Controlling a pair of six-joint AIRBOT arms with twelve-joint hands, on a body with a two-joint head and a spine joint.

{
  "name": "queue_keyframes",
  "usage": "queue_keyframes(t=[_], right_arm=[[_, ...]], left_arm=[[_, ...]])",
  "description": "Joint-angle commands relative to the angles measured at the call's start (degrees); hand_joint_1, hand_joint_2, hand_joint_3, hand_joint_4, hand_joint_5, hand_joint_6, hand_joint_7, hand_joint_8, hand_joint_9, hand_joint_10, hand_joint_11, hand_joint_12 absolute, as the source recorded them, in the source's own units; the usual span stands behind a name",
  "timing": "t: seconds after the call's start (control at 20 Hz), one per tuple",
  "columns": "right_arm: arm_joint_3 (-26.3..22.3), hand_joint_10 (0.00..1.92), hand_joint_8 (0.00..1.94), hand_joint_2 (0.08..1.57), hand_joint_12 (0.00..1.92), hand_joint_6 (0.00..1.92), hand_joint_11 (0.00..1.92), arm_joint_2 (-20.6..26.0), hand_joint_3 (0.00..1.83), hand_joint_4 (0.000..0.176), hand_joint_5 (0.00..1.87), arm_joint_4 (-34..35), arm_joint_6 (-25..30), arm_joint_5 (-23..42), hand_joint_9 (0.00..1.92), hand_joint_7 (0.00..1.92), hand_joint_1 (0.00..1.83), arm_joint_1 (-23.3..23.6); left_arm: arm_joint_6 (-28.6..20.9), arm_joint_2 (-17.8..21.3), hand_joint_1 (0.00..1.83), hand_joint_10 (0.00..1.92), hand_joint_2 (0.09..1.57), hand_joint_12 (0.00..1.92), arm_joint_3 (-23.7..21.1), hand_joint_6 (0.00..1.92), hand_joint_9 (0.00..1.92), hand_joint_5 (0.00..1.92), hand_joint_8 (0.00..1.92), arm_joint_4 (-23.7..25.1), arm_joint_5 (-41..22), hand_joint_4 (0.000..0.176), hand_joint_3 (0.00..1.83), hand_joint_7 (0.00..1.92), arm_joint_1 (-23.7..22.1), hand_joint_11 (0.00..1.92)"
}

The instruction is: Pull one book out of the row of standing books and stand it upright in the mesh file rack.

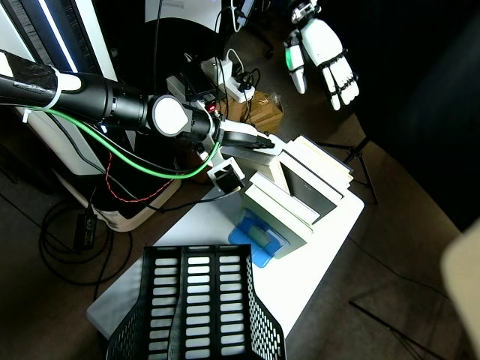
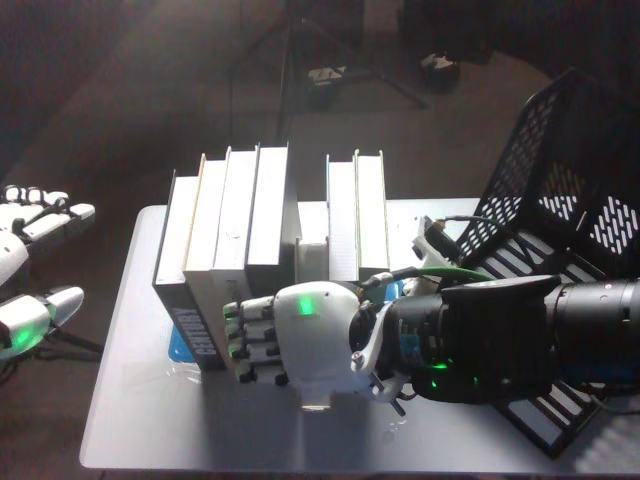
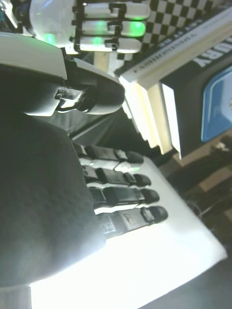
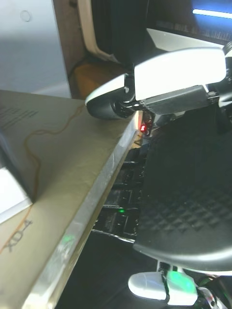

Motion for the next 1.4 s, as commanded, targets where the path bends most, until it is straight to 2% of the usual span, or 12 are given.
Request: queue_keyframes(t=[0.0, 0.1, 0.15, 0.25, 0.3, 0.55, 0.65, 0.75, 0.8, 1.0, 1.1, 1.35], right_arm=[[0.38, 0.00, 0.01, 1.36, 0.00, 0.03, 0.00, 0.87, 0.00, 0.000, 0.05, -0.36, -0.96, 0.54, 0.00, 0.03, 0.63, -0.33], [0.52, 0.00, 0.01, 1.36, 0.00, 0.03, 0.00, 1.23, 0.00, 0.000, 0.05, 0.67, -0.96, 0.54, 0.00, 0.03, 0.63, -0.68], [0.64, 0.00, 0.01, 1.36, 0.00, 0.03, 0.00, 1.27, 0.00, 0.000, 0.05, 0.85, -0.96, 0.54, 0.00, 0.03, 0.63, -0.92], [0.79, 0.00, 0.01, 1.36, 0.00, 0.03, 0.00, 1.60, 0.00, 0.000, 0.05, 1.27, -0.96, 0.52, 0.00, 0.03, 0.63, -1.28], [0.84, 0.00, 0.01, 1.36, 0.00, 0.03, 0.00, 1.76, 0.00, 0.000, 0.05, 1.58, -0.96, 0.52, 0.00, 0.03, 0.63, -1.44], [0.48, 0.00, 0.01, 1.36, 0.00, 0.04, 0.00, 2.08, 0.00, 0.000, 0.05, 3.40, -0.96, 0.80, 0.00, 0.03, 0.63, -1.76], [-0.15, 0.00, 0.01, 1.36, 0.00, 0.04, 0.00, 2.08, 0.00, 0.000, 0.05, 3.52, -0.96, 1.07, 0.00, 0.03, 0.63, -1.76], [-0.59, 0.00, 0.00, 1.36, 0.00, 0.04, 0.00, 2.08, 0.00, 0.000, 0.05, 4.00, -0.96, 1.35, 0.00, 0.03, 0.63, -1.76], [-0.71, 0.00, 0.00, 1.36, 0.00, 0.04, 0.00, 2.08, 0.00, 0.000, 0.05, 4.09, -0.96, 1.55, 0.00, 0.03, 0.63, -1.76], [-1.53, 0.00, 0.00, 1.36, 0.00, 0.04, 0.00, 2.14, 0.00, 0.000, 0.05, 4.79, -0.96, 2.61, 0.00, 0.03, 0.63, -1.77], [-1.75, 0.00, 0.00, 1.36, 0.00, 0.04, 0.00, 2.22, 0.00, 0.000, 0.05, 4.79, -0.96, 2.86, 0.00, 0.03, 0.63, -1.77], [-2.75, 0.00, 0.00, 1.36, 0.00, 0.04, 0.00, 3.11, 0.00, 0.000, 0.05, 5.42, -0.96, 4.57, 0.00, 0.03, 0.63, -1.77]], left_arm=[[-0.07, -0.53, 0.32, 0.00, 1.48, 0.00, 1.05, 0.00, 0.00, 0.12, 0.00, 1.16, -4.96, 0.042, 0.00, 0.04, -1.55, 0.00], [-0.07, -1.61, 0.35, 0.00, 1.48, 0.00, 2.43, 0.01, 0.00, 0.13, 0.00, 3.48, -2.16, 0.035, 0.00, 0.04, -3.95, 0.00], [-0.07, -1.76, 0.26, 0.00, 1.50, 0.00, 2.82, 0.01, 0.00, 0.11, 0.00, 4.34, -1.20, 0.044, 0.01, 0.02, -4.52, 0.00], [-0.06, -2.32, 0.25, 0.00, 1.50, 0.00, 3.74, 0.01, 0.00, 0.12, 0.01, 6.26, 0.87, 0.039, 0.00, 0.02, -6.27, 0.00], [-0.06, -2.52, 0.23, 0.00, 1.50, 0.00, 4.05, 0.01, 0.00, 0.11, 0.00, 6.89, 1.47, 0.035, 0.00, 0.01, -6.82, 0.00], [-0.07, -2.48, 0.24, 0.00, 1.49, 0.00, 4.43, 0.01, 0.00, 0.11, 0.00, 8.59, 2.17, 0.040, 0.00, 0.00, -8.02, 0.00], [-0.08, -1.50, 0.26, 0.00, 1.49, 0.00, 3.88, 0.01, 0.00, 0.12, 0.00, 8.44, 1.23, 0.029, 0.00, 0.01, -8.01, 0.00], [-0.07, -0.38, 0.23, 0.00, 1.49, 0.00, 3.47, 0.00, 0.00, 0.10, 0.00, 7.84, -0.17, 0.041, 0.00, 0.00, -8.00, 0.00], [-0.04, 0.23, 0.29, 0.00, 1.48, 0.00, 3.37, 0.00, 0.00, 0.10, 0.00, 7.42, -0.78, 0.034, 0.00, 0.01, -7.99, 0.00], [1.40, 2.41, 0.29, 0.01, 1.47, 0.01, 3.50, 0.00, 0.02, 0.09, 0.00, 4.08, -1.50, 0.043, 0.00, 0.02, -7.98, 0.03], [1.90, 3.39, 0.28, 0.00, 1.47, 0.03, 3.55, 0.00, 0.02, 0.09, 0.00, 2.95, -1.47, 0.056, 0.00, 0.02, -7.98, 0.02], [2.25, 4.49, 0.33, 0.00, 1.46, 0.16, 4.26, 0.00, 0.03, 0.10, 0.00, 0.98, -1.15, 0.050, 0.00, 0.04, -7.98, 0.00]])
